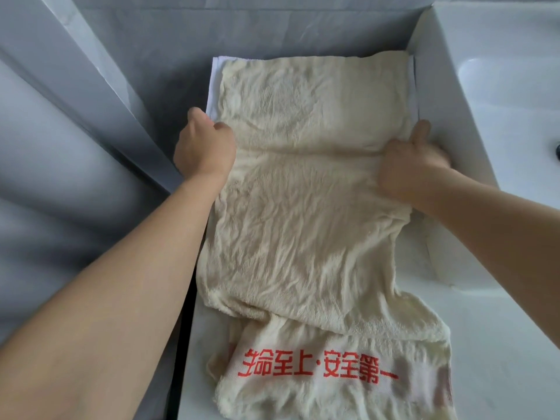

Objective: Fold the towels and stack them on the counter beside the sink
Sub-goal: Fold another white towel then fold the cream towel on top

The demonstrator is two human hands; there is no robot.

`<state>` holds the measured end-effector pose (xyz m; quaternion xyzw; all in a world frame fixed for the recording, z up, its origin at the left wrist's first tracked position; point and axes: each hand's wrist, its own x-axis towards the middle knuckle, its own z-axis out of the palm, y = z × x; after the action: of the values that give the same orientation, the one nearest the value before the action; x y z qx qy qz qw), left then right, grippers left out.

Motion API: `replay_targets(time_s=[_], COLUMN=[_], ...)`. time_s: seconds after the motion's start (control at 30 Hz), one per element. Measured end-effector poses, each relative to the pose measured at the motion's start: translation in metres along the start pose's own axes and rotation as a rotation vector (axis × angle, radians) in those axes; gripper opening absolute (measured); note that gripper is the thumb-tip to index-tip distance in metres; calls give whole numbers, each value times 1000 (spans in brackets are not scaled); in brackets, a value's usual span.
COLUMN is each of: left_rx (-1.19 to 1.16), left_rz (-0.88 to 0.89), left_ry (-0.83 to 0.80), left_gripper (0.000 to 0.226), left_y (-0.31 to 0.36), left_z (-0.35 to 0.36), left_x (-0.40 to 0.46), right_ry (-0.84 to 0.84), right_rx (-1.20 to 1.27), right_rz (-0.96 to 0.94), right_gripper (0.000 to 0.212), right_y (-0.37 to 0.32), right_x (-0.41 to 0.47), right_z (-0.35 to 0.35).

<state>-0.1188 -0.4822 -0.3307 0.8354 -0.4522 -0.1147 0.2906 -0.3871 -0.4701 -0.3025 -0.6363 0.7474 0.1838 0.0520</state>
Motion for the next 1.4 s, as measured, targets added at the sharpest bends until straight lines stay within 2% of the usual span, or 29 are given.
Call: replay_targets(time_s=[0.07, 0.13, 0.2, 0.27, 0.4, 0.53, 0.63, 0.73, 0.83, 0.9, 1.03, 1.07, 1.13, 1.2, 1.27, 1.4], left_rx=[38, 146, 241, 289, 239, 178, 108, 83, 67, 103, 351, 356, 259, 238, 377, 497], left_rz=[97, 138, 105, 103, 91, 49, 58, 127, 254, 318, 253, 296, 523, 707, 711, 724], left_ry=[51, 36, -20, -39, -78, -65, -26, 40, 206, 241, 123, 149, 139, -63, -228, -212], left_gripper=[25, 32, 38, 40, 40, 40, 33, 30, 25, 22, 27, 28, 31, 41, 57, 62], left_y=[7, 15, 27, 36, 48, 62, 70, 71, 67, 62, 55, 59, 64, 53, 29, 3], left_z=[2, 6, 10, 15, 25, 32, 36, 43, 46, 48, 46, 42, 37, 44, 55, 68], left_x=[8, 21, 34, 46, 71, 98, 109, 111, 112, 115, 113, 102, 66, 25, 2, 2], right_ry=[-7, 144, 375, 477, 312, 410, 422, 441, 440, 446, 452, 453, 455, 469, 473, 484], right_rx=[-119, -131, 17, 117, 225, 342, 385, 387, 395, 398, 405, 409, 412, 412, 426, 507], right_rz=[-13, -87, -213, -329, -279, -278, -269, -261, -259, -253, -262, -263, -260, -253, -257, -220], right_gripper=[48, 50, 49, 51, 68, 71, 68, 67, 67, 67, 66, 65, 64, 61, 60, 63], right_y=[-7, -19, -34, -50, -56, -55, -56, -55, -55, -55, -56, -56, -56, -56, -54, -53], right_x=[-1, 3, 14, 28, 66, 73, 76, 75, 75, 76, 74, 74, 75, 75, 75, 76], right_z=[-7, -12, -13, -9, 19, 42, 42, 42, 43, 43, 45, 45, 44, 45, 45, 47])
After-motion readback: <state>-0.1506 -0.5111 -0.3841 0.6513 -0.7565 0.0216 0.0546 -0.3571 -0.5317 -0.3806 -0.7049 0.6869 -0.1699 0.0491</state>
